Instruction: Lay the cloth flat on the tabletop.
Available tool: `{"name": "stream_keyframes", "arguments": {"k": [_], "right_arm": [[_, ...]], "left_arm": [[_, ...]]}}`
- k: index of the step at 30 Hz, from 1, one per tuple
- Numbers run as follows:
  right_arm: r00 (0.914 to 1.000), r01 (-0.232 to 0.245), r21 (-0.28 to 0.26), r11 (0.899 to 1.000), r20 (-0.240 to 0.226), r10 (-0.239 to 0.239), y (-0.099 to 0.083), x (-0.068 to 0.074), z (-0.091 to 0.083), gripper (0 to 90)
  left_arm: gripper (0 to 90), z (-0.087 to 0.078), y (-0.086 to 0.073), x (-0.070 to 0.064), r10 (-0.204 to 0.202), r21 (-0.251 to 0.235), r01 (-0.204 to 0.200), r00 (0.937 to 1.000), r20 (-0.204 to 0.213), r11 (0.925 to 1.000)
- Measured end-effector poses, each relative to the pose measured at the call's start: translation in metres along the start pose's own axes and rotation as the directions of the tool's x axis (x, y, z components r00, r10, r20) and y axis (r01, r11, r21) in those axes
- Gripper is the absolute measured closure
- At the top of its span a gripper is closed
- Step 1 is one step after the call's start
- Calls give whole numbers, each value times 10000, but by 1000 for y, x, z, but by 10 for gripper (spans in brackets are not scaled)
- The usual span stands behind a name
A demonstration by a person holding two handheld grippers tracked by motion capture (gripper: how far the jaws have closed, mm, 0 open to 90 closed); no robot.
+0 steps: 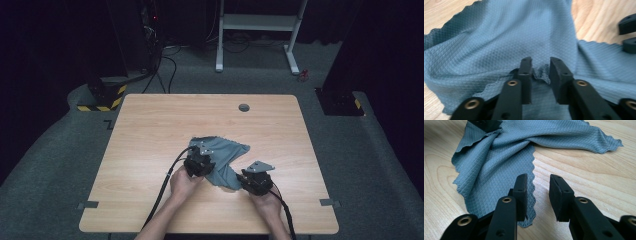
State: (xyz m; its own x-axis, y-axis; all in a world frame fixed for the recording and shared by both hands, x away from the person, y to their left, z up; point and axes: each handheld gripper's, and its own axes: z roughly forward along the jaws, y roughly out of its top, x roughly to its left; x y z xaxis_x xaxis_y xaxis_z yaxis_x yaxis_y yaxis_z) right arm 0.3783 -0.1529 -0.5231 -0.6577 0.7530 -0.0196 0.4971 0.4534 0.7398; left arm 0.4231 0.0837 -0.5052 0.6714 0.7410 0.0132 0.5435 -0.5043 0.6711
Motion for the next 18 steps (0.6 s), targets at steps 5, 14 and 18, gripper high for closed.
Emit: {"name": "stream_keyframes", "arguments": {"k": [5,14,18], "right_arm": [[10000,-2,-1,10000,-1,2,0,0,0,683],[10000,21,-5,10000,-2,-21,0,0,0,683],[10000,63,-15,10000,9,-63,0,0,0,685]], "left_arm": [[866,1,-1,1,216,46,-216,9996,-166,9998],[881,-44,-16,-7,1219,119,-1216,9919,-359,9925],[881,-67,-42,-3,1072,145,-1067,9933,-422,9942]]}}
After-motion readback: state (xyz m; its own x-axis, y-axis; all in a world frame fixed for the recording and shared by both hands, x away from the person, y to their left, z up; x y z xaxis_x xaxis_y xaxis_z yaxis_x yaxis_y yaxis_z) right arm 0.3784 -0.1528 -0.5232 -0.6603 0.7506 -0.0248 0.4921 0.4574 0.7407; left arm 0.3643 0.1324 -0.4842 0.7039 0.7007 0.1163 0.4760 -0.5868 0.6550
